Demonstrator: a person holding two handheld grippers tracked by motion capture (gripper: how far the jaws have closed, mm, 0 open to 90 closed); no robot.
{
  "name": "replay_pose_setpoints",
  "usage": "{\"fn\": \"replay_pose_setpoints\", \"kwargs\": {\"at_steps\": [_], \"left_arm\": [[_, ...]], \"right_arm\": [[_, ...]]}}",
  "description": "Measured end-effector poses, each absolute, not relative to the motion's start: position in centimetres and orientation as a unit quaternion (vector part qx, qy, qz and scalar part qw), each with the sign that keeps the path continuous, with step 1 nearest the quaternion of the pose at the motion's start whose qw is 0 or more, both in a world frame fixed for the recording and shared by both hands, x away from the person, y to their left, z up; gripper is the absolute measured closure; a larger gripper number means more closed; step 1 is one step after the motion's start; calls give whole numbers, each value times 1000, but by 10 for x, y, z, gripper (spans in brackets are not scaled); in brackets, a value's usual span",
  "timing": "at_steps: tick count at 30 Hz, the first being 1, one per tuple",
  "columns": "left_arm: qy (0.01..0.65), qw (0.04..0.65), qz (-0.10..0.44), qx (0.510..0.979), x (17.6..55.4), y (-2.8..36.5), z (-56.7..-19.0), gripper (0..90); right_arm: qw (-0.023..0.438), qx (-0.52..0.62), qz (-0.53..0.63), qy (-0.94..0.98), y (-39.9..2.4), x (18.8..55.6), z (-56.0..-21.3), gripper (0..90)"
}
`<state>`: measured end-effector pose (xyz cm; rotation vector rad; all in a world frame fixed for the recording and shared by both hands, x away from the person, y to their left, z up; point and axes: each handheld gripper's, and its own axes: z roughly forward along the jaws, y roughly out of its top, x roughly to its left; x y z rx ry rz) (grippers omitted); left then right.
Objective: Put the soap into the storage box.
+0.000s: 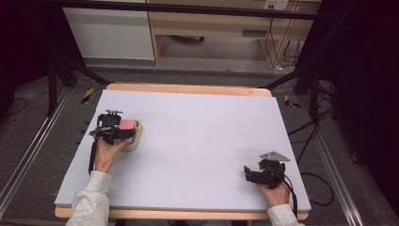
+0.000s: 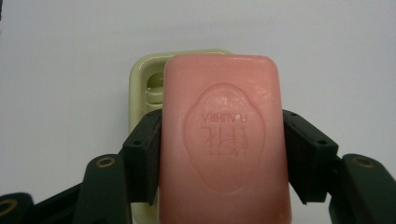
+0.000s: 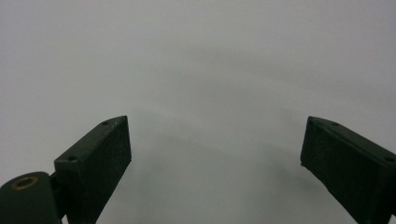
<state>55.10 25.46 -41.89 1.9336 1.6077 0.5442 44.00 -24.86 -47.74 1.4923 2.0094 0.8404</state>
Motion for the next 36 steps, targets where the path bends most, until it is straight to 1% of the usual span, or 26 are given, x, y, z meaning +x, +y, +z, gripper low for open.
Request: {"fn": "replay_pose_setpoints", "kwargs": {"at_steps": [15, 36], "left_arm": [[607, 263, 198, 723, 562, 256, -436, 372], [617, 257, 193, 718, 565, 258, -444, 370]], "right_arm": [[246, 547, 307, 739, -248, 441, -478, 89], [245, 547, 305, 740, -248, 440, -478, 87]]}}
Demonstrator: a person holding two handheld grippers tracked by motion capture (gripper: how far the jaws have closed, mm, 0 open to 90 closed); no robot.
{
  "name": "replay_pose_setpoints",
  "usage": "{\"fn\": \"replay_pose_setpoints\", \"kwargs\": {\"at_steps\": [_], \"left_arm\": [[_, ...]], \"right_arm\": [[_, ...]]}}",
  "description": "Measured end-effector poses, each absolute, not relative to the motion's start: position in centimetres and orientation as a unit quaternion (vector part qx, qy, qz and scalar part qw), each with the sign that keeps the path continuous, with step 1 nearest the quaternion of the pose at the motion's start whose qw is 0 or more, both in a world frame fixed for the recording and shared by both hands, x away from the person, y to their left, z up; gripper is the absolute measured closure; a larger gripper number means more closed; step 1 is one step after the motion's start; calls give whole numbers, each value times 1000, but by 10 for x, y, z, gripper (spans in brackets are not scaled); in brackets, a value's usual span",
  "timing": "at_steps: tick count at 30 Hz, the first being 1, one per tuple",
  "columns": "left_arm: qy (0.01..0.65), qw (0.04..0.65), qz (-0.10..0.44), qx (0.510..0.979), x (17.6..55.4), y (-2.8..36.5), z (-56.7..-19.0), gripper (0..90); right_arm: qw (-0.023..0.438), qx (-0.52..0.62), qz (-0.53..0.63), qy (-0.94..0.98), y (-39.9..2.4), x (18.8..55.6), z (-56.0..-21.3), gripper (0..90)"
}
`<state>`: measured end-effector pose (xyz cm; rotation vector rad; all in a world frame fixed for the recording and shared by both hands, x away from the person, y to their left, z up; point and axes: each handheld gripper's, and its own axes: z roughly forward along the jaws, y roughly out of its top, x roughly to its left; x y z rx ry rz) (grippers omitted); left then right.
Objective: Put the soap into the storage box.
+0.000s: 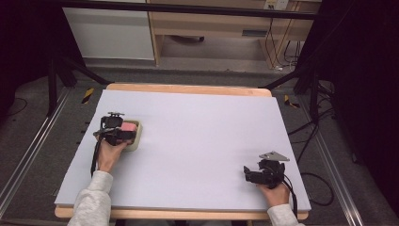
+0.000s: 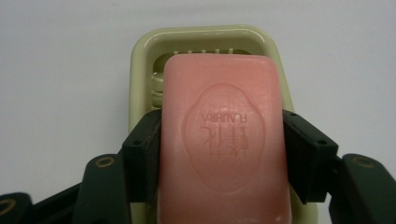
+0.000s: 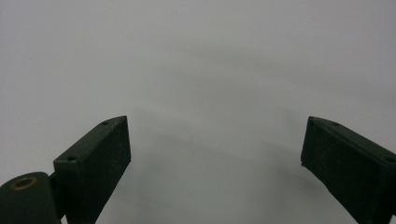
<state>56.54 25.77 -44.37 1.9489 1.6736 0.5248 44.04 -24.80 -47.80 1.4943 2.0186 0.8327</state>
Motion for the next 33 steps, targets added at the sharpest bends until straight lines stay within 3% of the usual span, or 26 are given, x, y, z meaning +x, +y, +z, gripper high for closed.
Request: {"fn": "replay_pose_setpoints", "kwargs": {"at_steps": [17, 20, 33], "left_arm": [[613, 247, 202, 723, 563, 255, -443, 367], [612, 258, 218, 715, 560, 255, -438, 279], [603, 283, 224, 711, 553, 259, -425, 272]], "right_arm": [[246, 547, 306, 740, -248, 440, -478, 85], [245, 547, 306, 739, -248, 440, -478, 85], [245, 548, 307, 739, -248, 439, -478, 85]]}}
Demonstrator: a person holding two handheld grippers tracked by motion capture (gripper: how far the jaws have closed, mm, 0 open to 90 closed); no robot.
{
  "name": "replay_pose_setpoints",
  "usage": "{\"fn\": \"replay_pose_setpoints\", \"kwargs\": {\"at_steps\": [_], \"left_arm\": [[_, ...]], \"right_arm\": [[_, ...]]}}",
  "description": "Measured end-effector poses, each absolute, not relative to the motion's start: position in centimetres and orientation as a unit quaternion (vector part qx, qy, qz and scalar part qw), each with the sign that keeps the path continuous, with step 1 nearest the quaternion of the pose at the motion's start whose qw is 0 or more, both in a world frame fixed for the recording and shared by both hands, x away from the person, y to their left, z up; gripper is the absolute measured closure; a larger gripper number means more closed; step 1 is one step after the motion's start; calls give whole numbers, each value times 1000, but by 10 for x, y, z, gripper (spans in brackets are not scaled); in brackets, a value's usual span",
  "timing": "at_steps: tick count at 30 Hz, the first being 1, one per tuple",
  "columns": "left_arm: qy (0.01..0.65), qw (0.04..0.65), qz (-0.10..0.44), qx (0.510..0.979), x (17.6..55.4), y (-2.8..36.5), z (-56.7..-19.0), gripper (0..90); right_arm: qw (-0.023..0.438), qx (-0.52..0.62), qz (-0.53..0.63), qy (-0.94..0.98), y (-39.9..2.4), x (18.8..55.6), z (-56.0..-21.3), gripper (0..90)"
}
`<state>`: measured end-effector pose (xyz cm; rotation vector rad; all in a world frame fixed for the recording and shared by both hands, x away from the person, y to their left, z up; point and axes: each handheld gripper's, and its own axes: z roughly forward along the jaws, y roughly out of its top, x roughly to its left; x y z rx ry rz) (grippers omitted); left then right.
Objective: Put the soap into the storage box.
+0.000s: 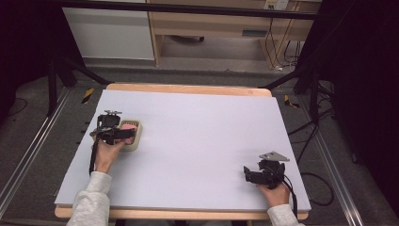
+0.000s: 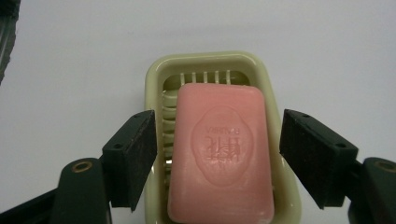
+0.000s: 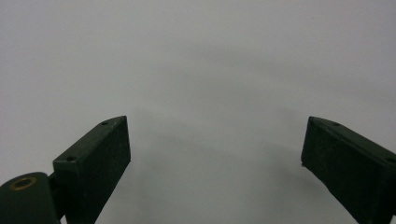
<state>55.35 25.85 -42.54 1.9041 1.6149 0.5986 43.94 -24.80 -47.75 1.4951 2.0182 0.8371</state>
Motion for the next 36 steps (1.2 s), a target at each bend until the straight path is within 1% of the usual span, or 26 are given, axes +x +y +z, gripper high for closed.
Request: {"fn": "replay_pose_setpoints", "kwargs": {"at_steps": [17, 21, 25, 30, 36], "left_arm": [[579, 318, 247, 709, 523, 260, -409, 282], [578, 326, 237, 709, 516, 264, -411, 287], [576, 322, 241, 712, 507, 267, -415, 285], [566, 340, 248, 709, 494, 270, -415, 287], [554, 345, 248, 716, 481, 272, -422, 275]], "right_arm": [[248, 549, 309, 736, -250, 438, -477, 86], [249, 551, 308, 735, -250, 438, -477, 86], [248, 552, 309, 734, -250, 438, -477, 86], [249, 551, 310, 734, -251, 438, -478, 85], [249, 554, 311, 731, -253, 436, -478, 85]]}}
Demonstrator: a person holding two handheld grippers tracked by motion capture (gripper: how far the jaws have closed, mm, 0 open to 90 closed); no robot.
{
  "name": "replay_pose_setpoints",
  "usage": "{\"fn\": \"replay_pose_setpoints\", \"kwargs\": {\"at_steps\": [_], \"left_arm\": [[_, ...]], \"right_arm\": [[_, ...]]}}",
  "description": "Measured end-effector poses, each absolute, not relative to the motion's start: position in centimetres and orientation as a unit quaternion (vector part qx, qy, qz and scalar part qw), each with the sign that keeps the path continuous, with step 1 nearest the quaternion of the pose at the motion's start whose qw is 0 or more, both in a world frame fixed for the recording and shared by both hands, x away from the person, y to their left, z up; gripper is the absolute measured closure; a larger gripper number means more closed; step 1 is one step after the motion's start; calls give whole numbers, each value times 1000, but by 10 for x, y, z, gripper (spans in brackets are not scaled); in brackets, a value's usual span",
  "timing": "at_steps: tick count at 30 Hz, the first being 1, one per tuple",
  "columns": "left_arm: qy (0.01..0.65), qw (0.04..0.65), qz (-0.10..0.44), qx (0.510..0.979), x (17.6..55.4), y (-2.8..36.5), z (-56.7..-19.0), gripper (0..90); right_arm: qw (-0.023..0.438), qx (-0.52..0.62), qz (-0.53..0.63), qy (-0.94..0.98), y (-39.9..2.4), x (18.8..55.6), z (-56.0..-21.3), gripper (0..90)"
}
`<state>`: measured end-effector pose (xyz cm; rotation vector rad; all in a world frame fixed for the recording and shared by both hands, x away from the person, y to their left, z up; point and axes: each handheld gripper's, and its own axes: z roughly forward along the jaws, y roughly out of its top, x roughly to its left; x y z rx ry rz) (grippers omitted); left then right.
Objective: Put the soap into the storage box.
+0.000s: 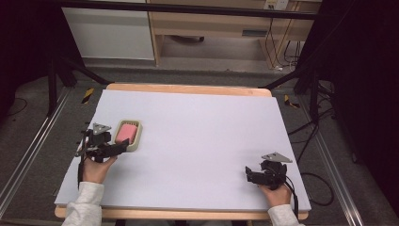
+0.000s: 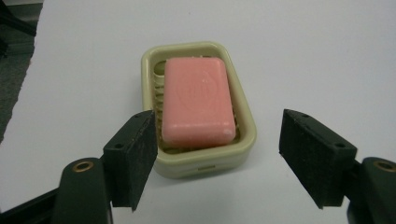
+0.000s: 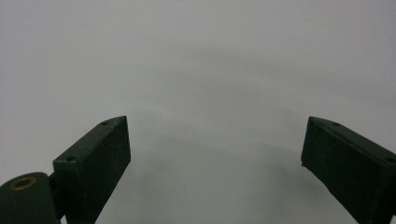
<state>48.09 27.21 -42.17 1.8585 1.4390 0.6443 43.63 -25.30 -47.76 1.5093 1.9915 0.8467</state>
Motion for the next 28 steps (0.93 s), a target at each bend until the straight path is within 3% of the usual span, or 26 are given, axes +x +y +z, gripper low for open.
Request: {"fn": "replay_pose_setpoints", "kwargs": {"at_steps": [15, 28], "left_arm": [[539, 339, 261, 726, 441, 288, -449, 225], [543, 334, 263, 725, 429, 301, -457, 188]], "right_arm": [[255, 560, 315, 723, -259, 435, -478, 87], [263, 566, 312, 717, -262, 434, -479, 86]]}}
